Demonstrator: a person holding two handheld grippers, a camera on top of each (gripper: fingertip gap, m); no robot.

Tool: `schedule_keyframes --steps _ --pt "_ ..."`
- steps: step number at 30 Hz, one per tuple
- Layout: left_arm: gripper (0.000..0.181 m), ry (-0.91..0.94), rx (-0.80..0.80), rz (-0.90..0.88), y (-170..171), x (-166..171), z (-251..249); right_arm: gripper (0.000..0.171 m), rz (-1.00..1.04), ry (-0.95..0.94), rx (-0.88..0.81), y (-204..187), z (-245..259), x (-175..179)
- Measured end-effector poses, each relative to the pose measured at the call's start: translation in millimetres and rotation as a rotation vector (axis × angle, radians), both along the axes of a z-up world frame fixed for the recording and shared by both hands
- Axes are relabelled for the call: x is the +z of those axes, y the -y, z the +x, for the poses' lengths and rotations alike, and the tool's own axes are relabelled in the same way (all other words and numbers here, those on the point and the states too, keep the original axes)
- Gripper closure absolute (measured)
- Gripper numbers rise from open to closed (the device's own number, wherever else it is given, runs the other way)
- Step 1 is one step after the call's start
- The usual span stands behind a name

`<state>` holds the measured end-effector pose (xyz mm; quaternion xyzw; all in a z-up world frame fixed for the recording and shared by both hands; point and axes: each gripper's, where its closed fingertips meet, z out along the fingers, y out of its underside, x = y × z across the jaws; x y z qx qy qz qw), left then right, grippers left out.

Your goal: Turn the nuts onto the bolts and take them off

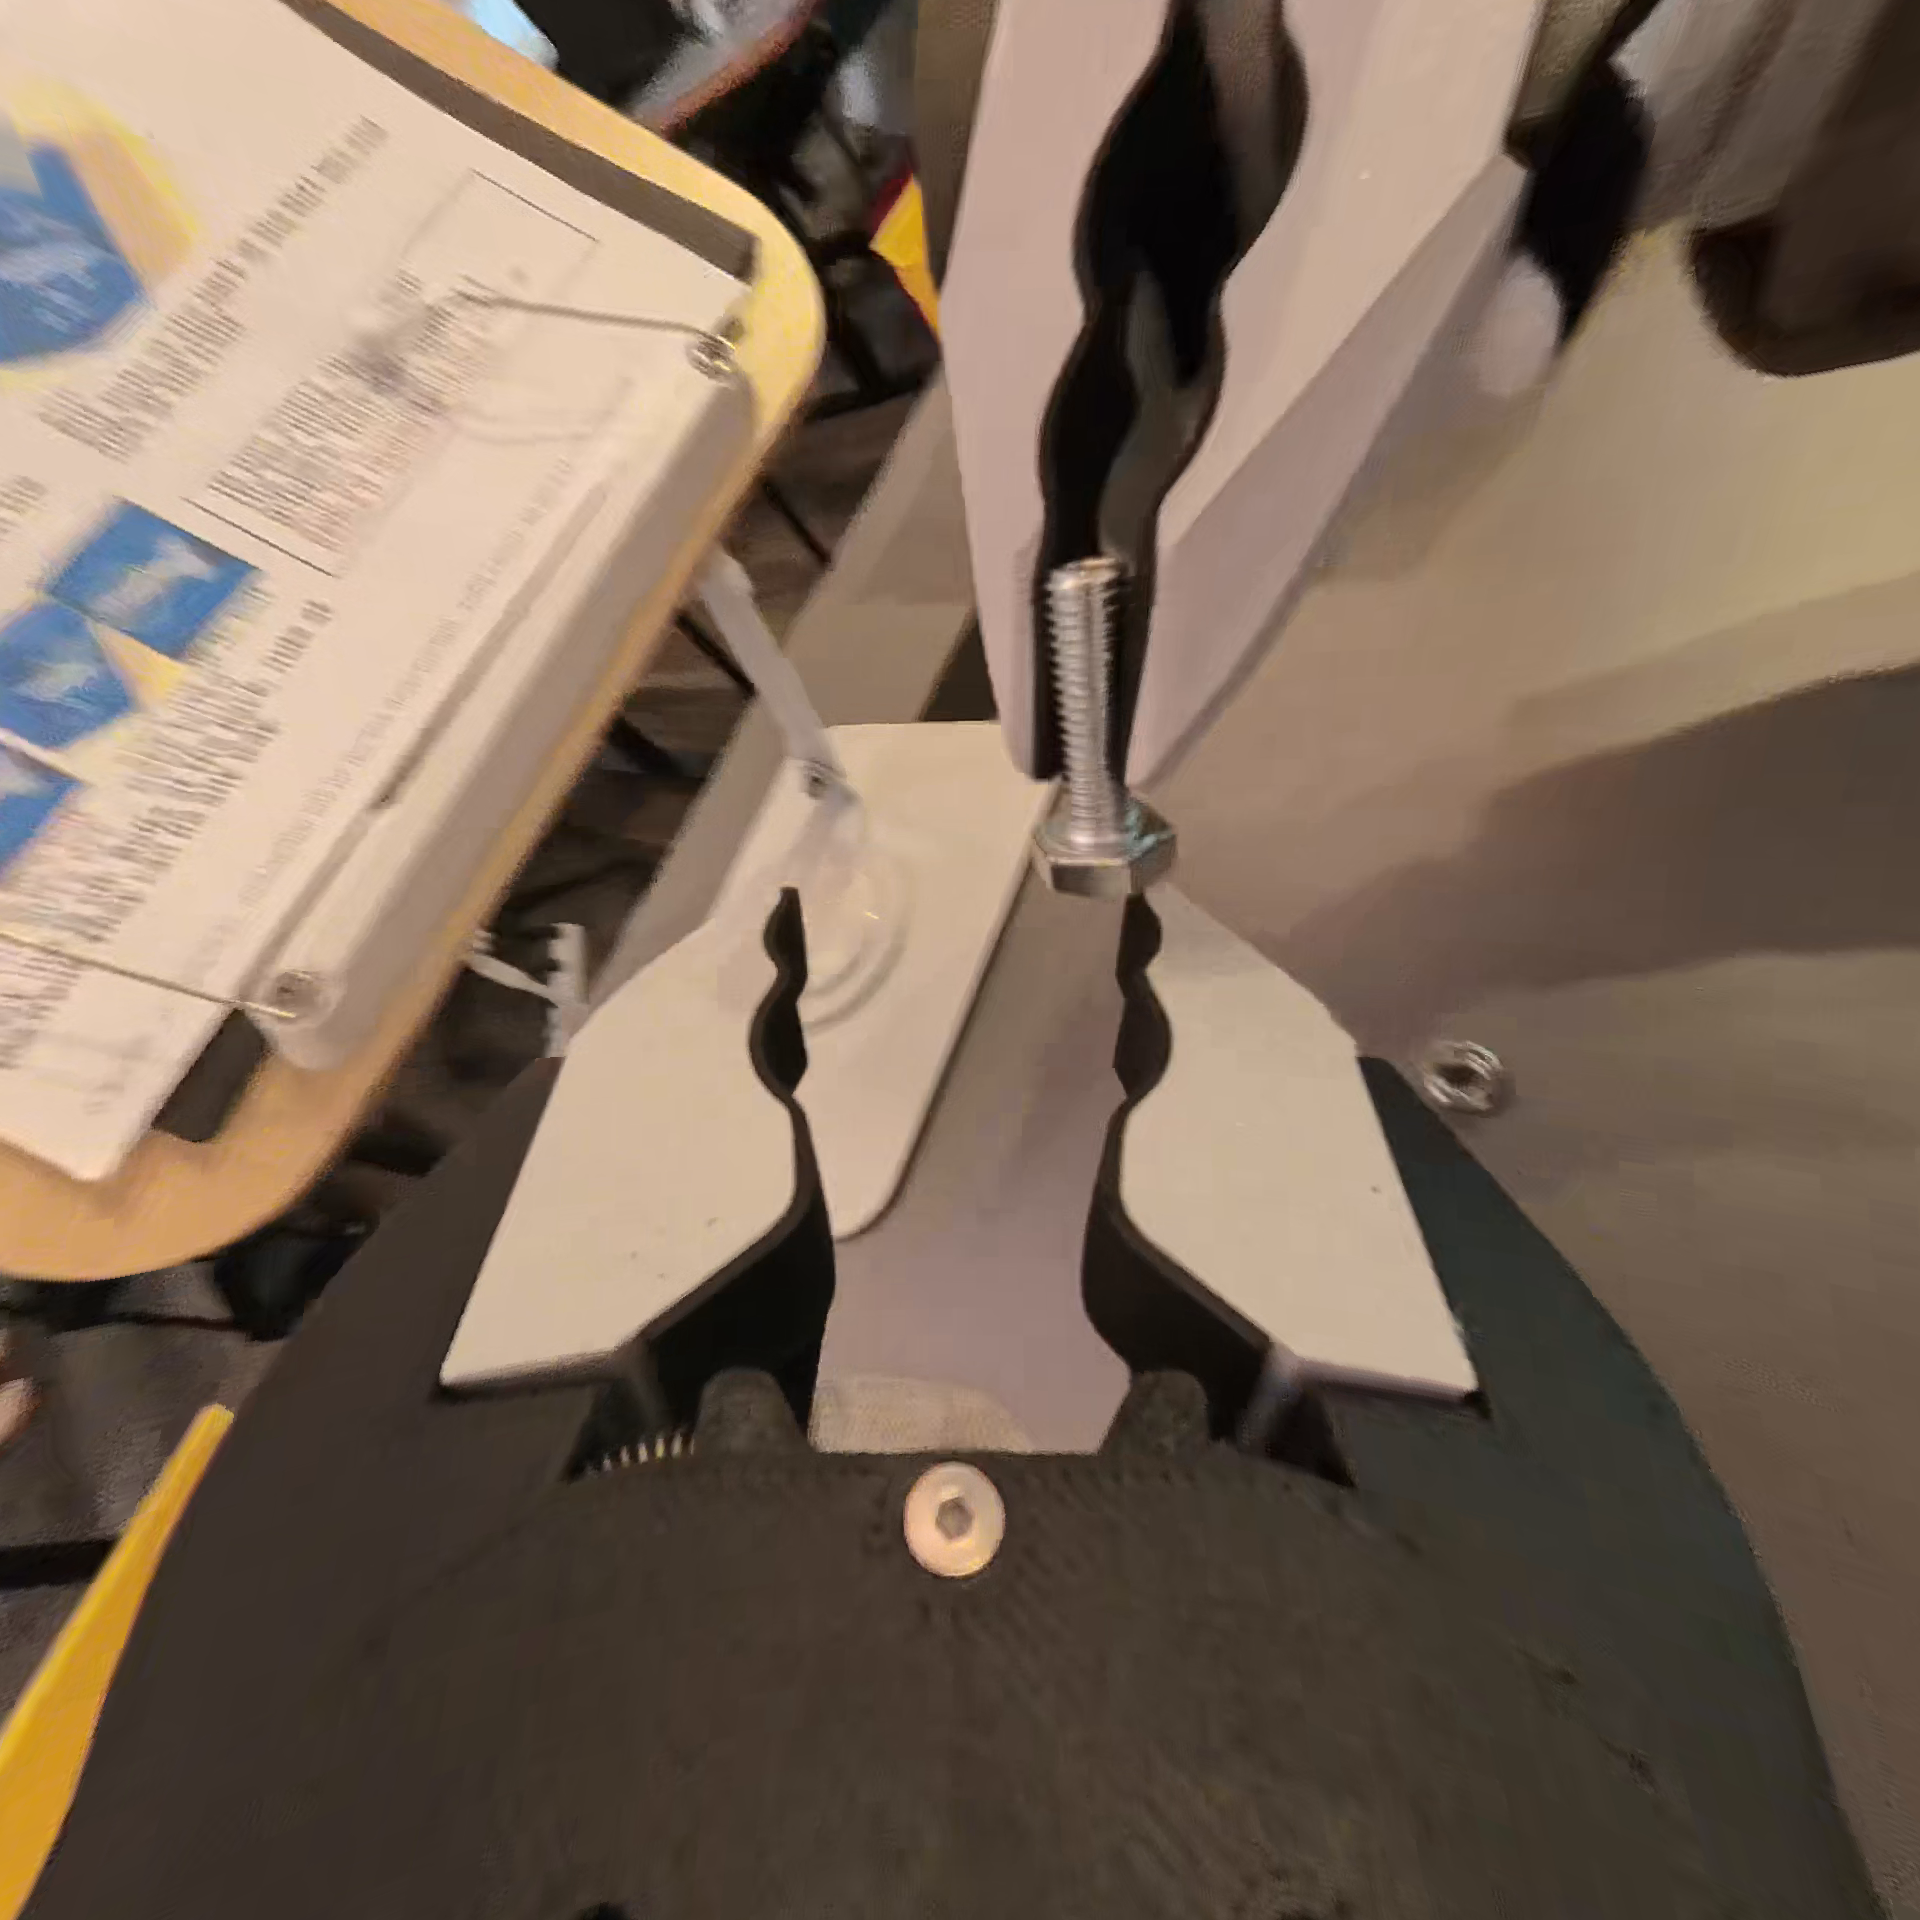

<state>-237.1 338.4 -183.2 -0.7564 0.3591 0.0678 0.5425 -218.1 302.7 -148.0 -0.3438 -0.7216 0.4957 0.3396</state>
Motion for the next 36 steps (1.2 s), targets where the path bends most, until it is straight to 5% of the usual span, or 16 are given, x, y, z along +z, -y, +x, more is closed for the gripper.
schedule_keyframes --steps 1,17,22,26,36 --pt "0.126 -0.016 0.010 0.034 -4.2 1.7 0.8 0.164 0.016 -0.006 -0.017 -1.3 -1.1 2.1" --pt "0.165 -0.096 0.113 0.344 -21.7 36.8 10.5 0.164 0.069 -0.055 -0.168 -17.0 -12.4 19.8" --pt "0.154 -0.074 0.130 0.336 -23.3 36.8 8.8 0.164 0.080 -0.079 -0.171 -16.4 -11.2 25.5" --pt "0.165 0.075 0.043 0.302 -17.0 41.8 19.5 0.164 0.092 -0.103 -0.137 -11.2 -7.6 27.9" --pt "0.164 0.107 -0.013 0.266 -11.9 39.5 25.9 0.164 0.148 -0.072 -0.140 -11.7 -4.3 23.5"
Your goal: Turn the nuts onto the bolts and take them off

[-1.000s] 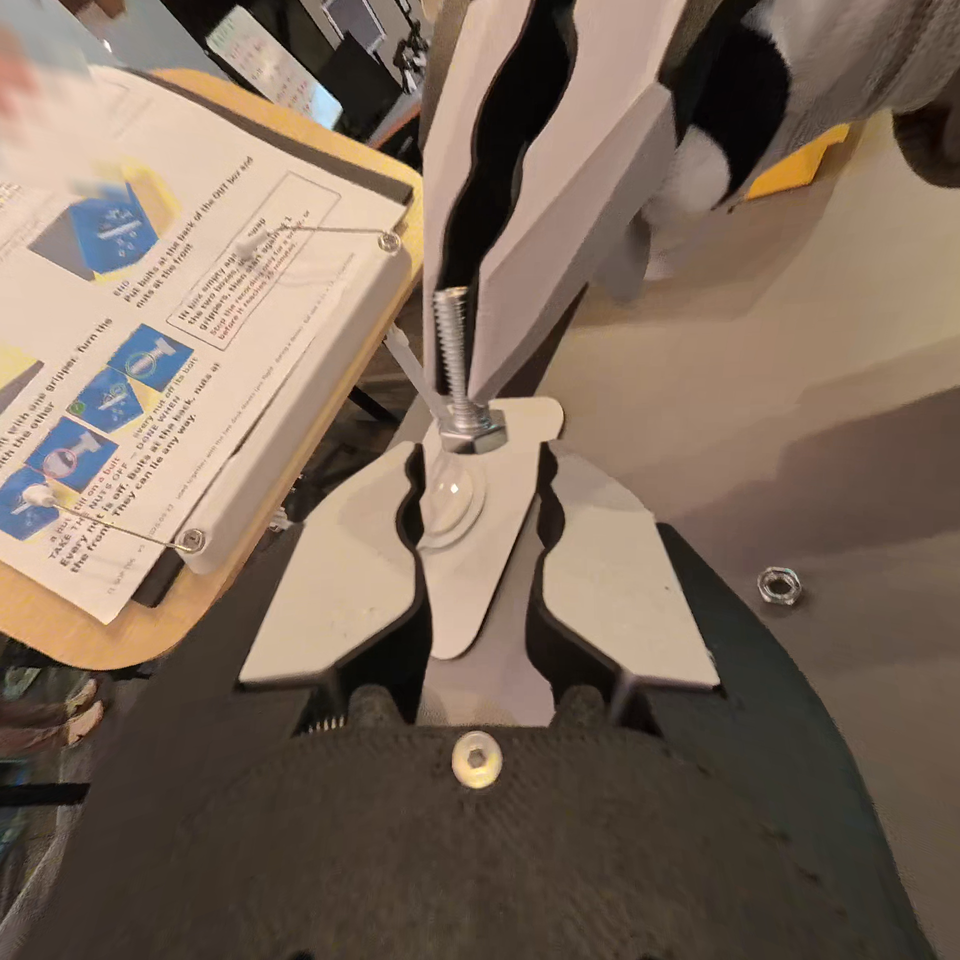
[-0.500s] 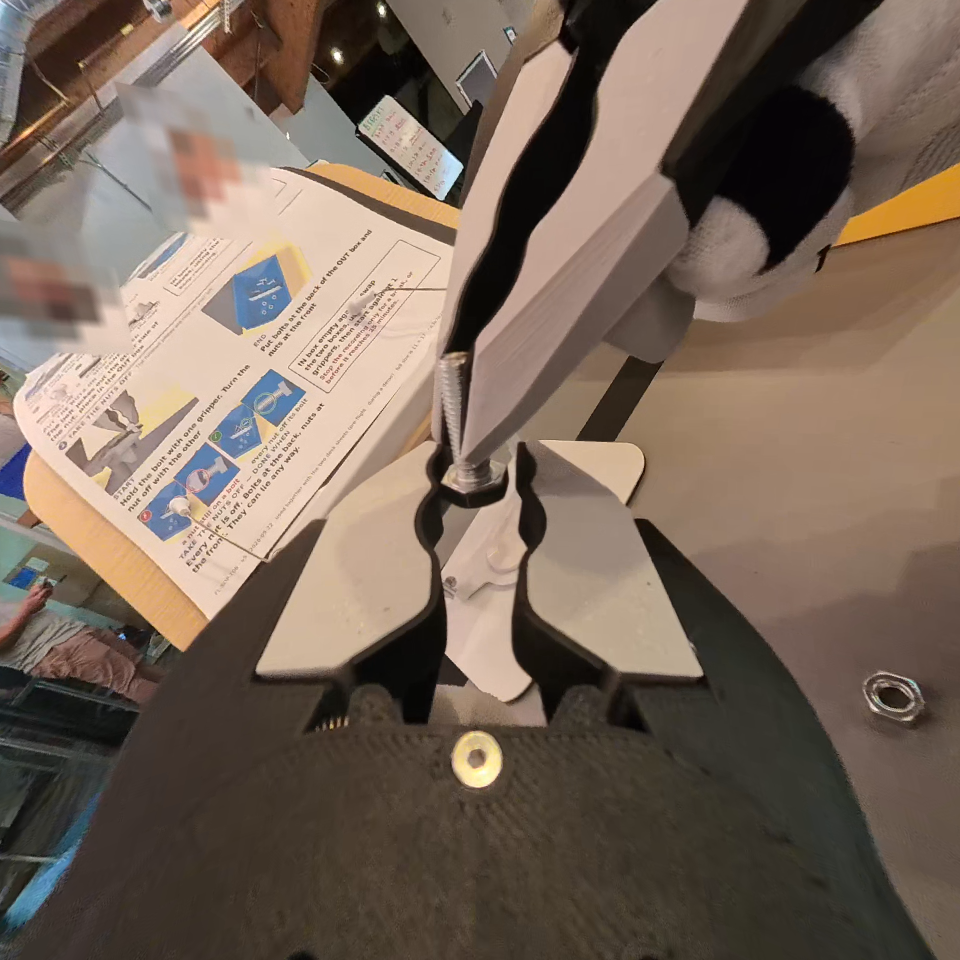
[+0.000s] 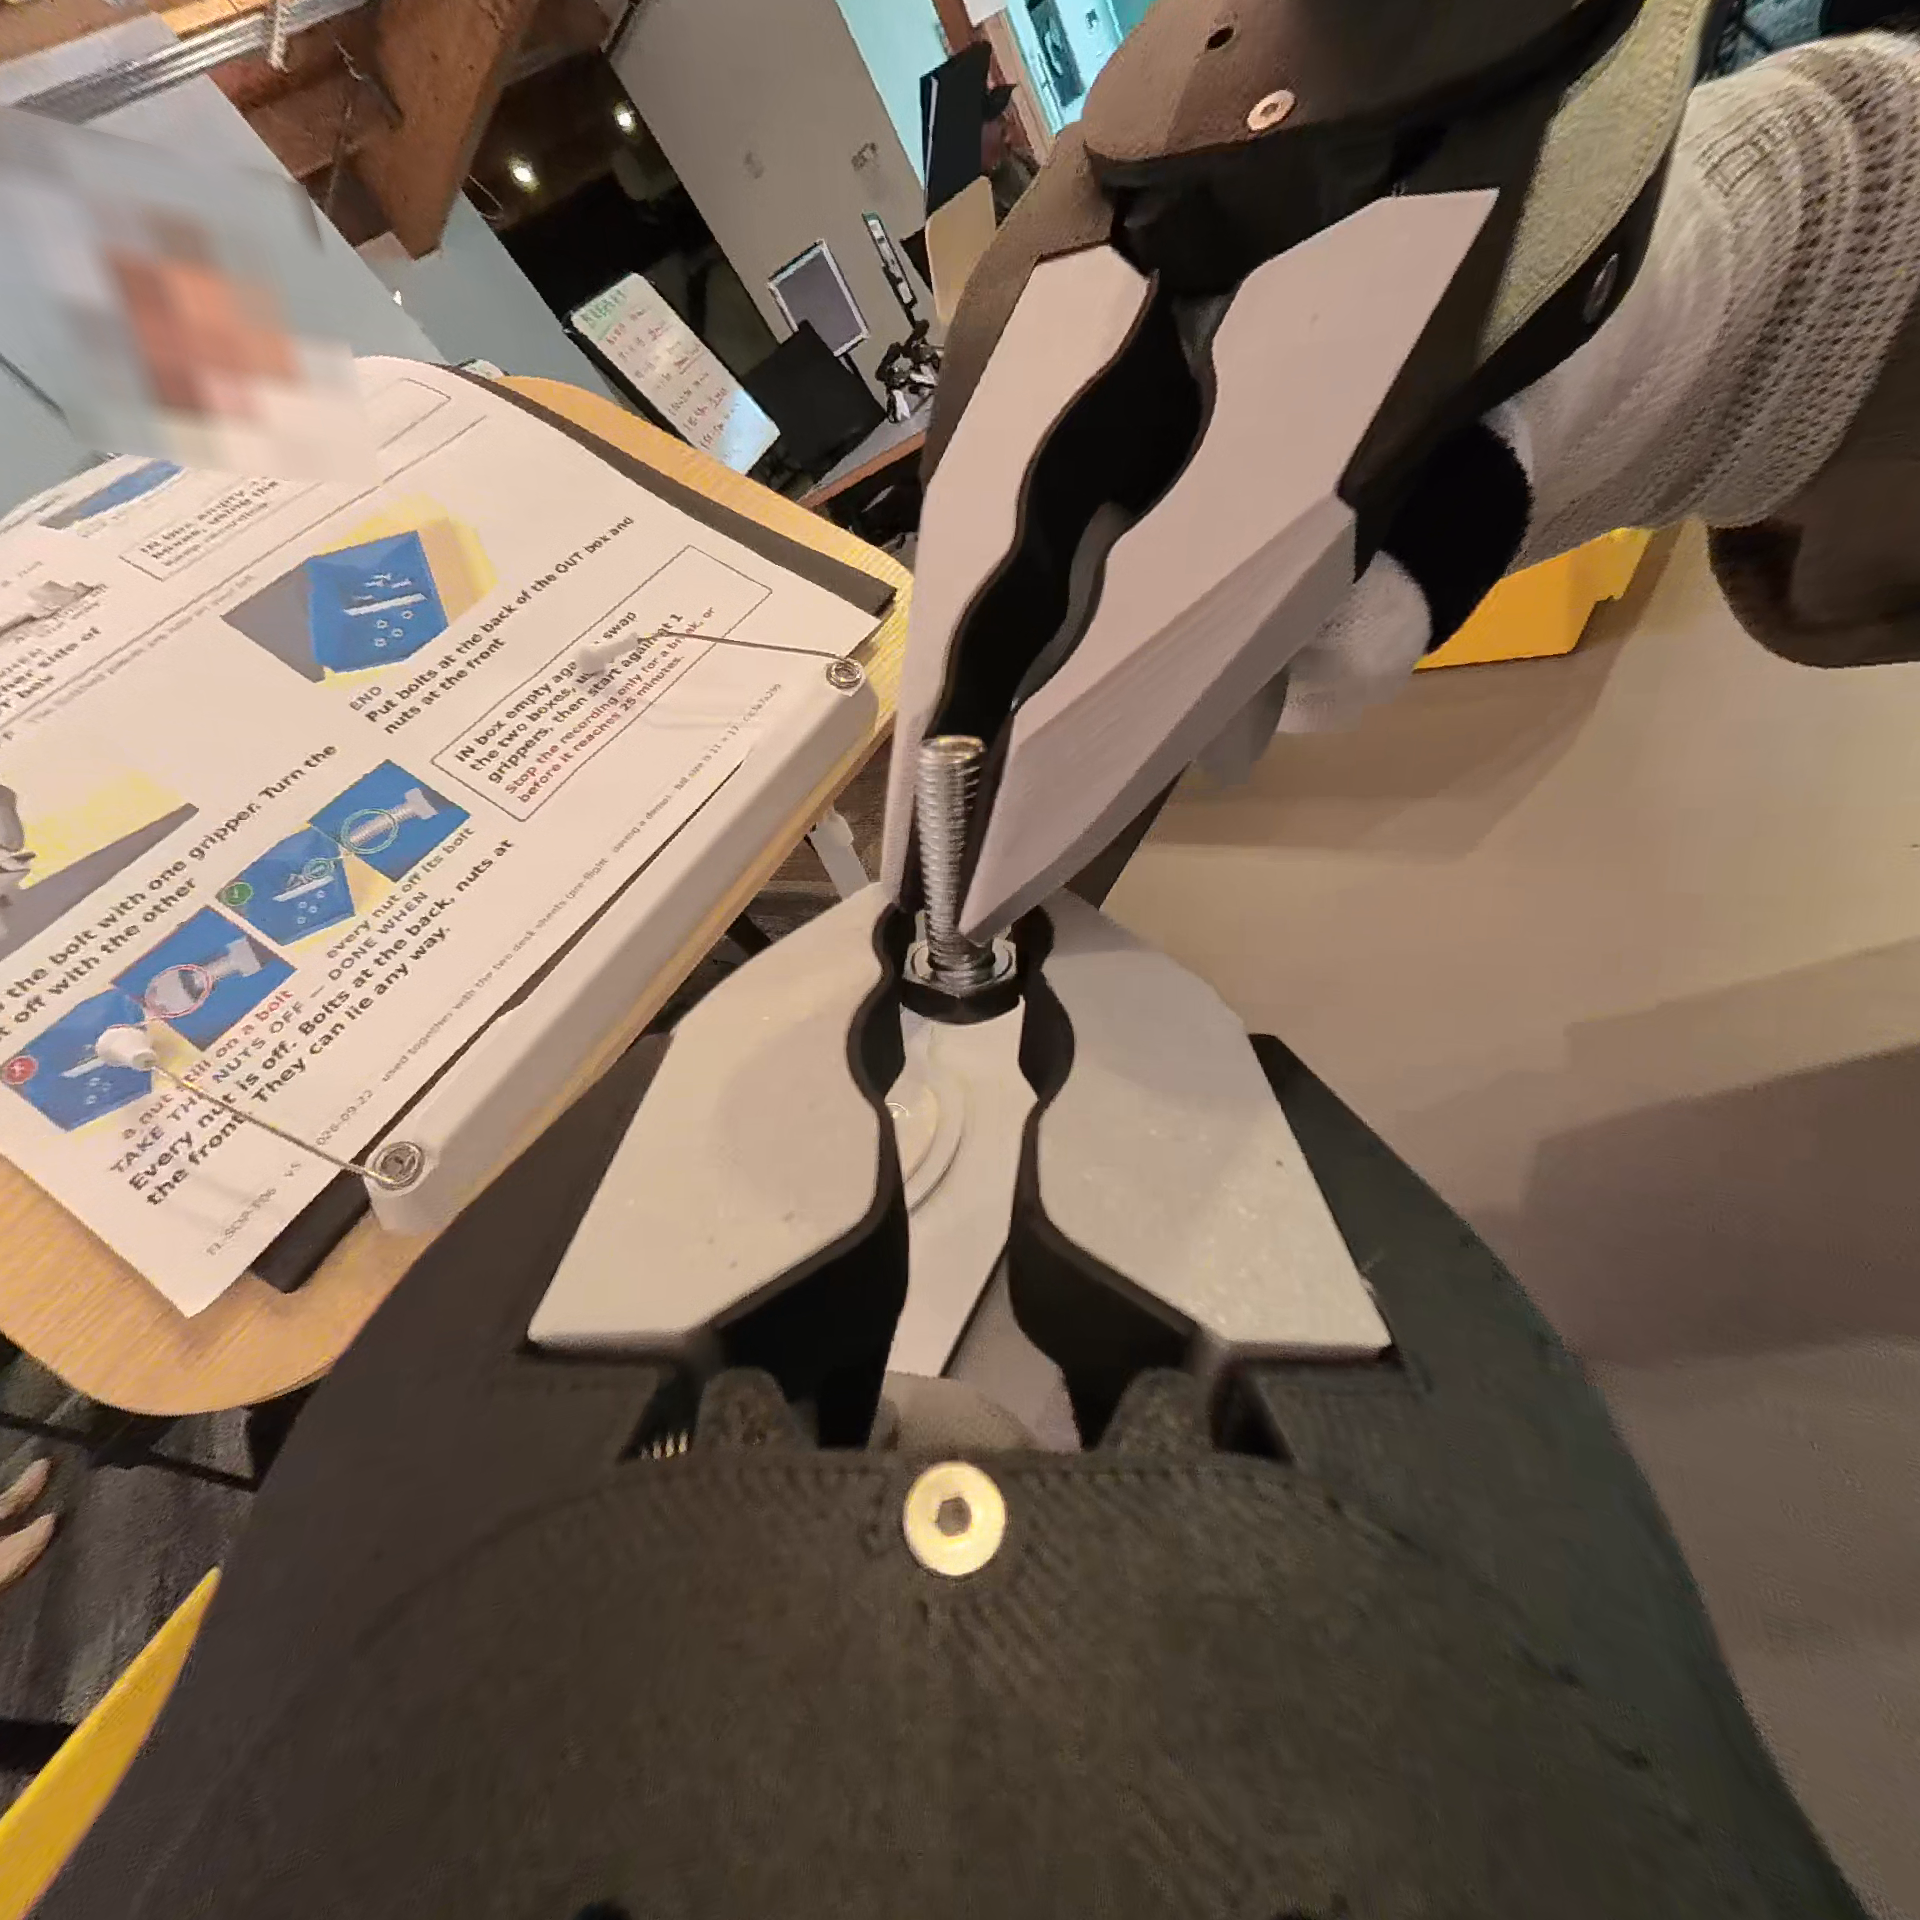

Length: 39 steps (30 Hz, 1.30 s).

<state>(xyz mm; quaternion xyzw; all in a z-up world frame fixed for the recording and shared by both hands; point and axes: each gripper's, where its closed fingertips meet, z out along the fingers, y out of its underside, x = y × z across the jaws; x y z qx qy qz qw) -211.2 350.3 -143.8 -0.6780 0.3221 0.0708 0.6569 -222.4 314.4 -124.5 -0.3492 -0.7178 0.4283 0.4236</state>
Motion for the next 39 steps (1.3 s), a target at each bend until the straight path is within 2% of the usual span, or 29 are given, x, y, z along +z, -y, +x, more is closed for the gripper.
schedule_keyframes --steps 3,5,12,14,17,27,32,35,39 --pt "0.159 -0.031 0.021 -0.007 -1.7 -3.1 -1.3 0.164 -0.015 -0.010 0.015 3.1 1.3 3.5" --pt "0.165 -0.033 0.012 -0.023 -1.1 -6.0 -0.4 0.164 -0.019 -0.005 0.028 4.7 2.8 2.8" --pt "0.165 -0.022 -0.014 -0.020 1.7 -4.7 1.9 0.164 -0.010 -0.001 0.035 7.1 4.1 3.4" --pt "0.158 -0.019 -0.020 -0.020 2.1 -4.4 3.3 0.164 -0.006 0.007 0.031 5.5 4.5 1.4" --pt "0.165 -0.022 -0.023 -0.024 2.7 -4.5 3.7 0.164 -0.001 0.008 0.026 4.0 5.5 1.5" --pt "0.166 0.000 -0.034 -0.029 3.6 -3.1 4.8 0.164 0.001 0.005 0.023 5.8 6.4 4.0" --pt "0.166 0.002 -0.035 -0.033 3.4 -4.5 4.5 0.155 0.001 0.003 0.020 8.0 4.6 4.6" --pt "0.166 0.004 -0.029 -0.031 3.3 -3.9 2.6 0.141 0.011 0.005 0.005 6.5 3.5 4.0" --pt "0.166 0.028 -0.010 -0.028 3.2 -1.1 -5.7 0.134 -0.002 -0.017 -0.004 1.0 10.2 11.5"
